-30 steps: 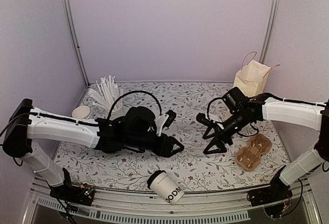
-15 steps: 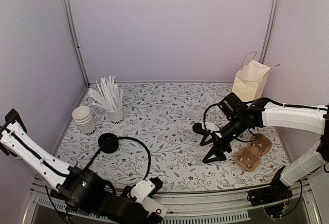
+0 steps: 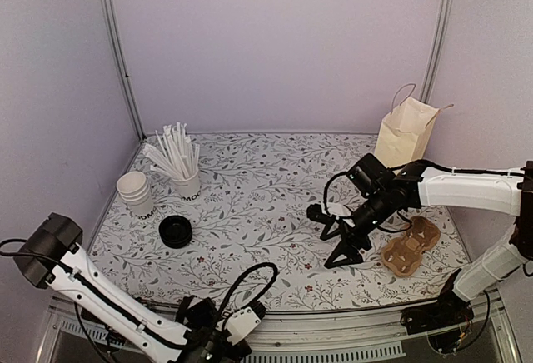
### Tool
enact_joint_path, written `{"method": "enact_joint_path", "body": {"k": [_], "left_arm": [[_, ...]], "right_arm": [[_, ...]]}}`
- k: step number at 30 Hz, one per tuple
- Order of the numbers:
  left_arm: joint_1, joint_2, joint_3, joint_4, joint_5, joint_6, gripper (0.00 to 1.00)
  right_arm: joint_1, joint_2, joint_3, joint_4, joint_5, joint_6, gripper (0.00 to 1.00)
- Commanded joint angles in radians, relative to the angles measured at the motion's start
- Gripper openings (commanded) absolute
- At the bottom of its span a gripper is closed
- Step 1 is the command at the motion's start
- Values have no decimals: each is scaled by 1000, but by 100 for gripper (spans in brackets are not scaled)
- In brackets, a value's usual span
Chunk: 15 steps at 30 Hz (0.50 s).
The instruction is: Pack the takeout coffee
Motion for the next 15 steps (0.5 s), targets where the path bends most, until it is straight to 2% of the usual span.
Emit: {"method": "enact_joint_path", "body": {"k": [1, 7, 11, 13, 15], "left_arm": [[86, -28, -34, 16, -21, 84, 100], [275, -71, -41, 213, -37, 251, 100], [345, -115, -59, 328, -45, 340, 100], [349, -129, -28, 317, -68, 335, 100], [354, -142, 22, 223, -91, 241, 99]], "right_arm": [[7, -8, 13, 23, 22, 11, 93], [7, 26, 30, 32, 63, 35, 92], [7, 32, 31, 28, 62, 38, 92], [7, 30, 32, 21, 61, 36, 91], [7, 23, 36, 15, 56, 33, 92]]}}
